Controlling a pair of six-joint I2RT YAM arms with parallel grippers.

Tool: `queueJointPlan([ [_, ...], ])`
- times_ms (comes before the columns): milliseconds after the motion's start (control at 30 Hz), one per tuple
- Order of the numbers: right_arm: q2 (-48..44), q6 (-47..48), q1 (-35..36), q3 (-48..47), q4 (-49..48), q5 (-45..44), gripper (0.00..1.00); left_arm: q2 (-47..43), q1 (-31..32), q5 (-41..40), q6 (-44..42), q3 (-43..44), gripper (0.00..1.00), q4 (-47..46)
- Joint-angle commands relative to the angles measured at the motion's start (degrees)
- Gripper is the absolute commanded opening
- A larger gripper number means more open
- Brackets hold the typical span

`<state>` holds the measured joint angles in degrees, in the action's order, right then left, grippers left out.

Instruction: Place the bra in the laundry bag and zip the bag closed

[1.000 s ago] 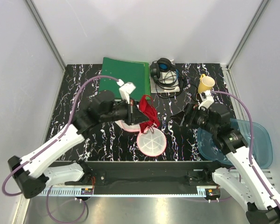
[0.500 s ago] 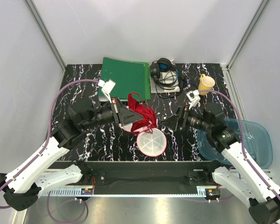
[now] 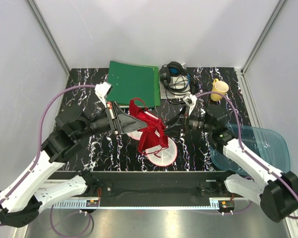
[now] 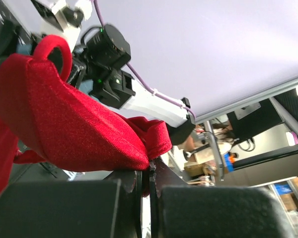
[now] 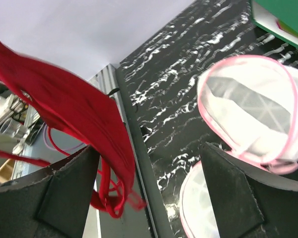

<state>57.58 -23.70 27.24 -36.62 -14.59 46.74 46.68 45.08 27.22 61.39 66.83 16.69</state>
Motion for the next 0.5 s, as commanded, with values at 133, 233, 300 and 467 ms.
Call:
queueJointPlan([
  [133, 8.1, 1.0, 5.4, -7.2, -10.6, 8.2, 0.81, 3.5, -0.3, 4.2, 7.2, 2.3, 0.00, -3.4],
  [233, 9.4, -0.9, 6.9, -6.1, -11.5, 6.4, 0.66, 4.4, -0.3, 3.3, 7.5, 2.6, 0.00, -3.3],
  [300, 9.4, -4.0, 6.9, -4.4, -12.7, 4.6, 0.28, 4.9, -0.3, 2.2, 7.4, 2.4, 0.00, -3.4],
  [467, 3.7, -11.7, 6.9, -0.7, -8.5, -11.1, 0.01, 6.2, -0.3, -5.6, 6.2, 0.9, 0.00, -3.3],
])
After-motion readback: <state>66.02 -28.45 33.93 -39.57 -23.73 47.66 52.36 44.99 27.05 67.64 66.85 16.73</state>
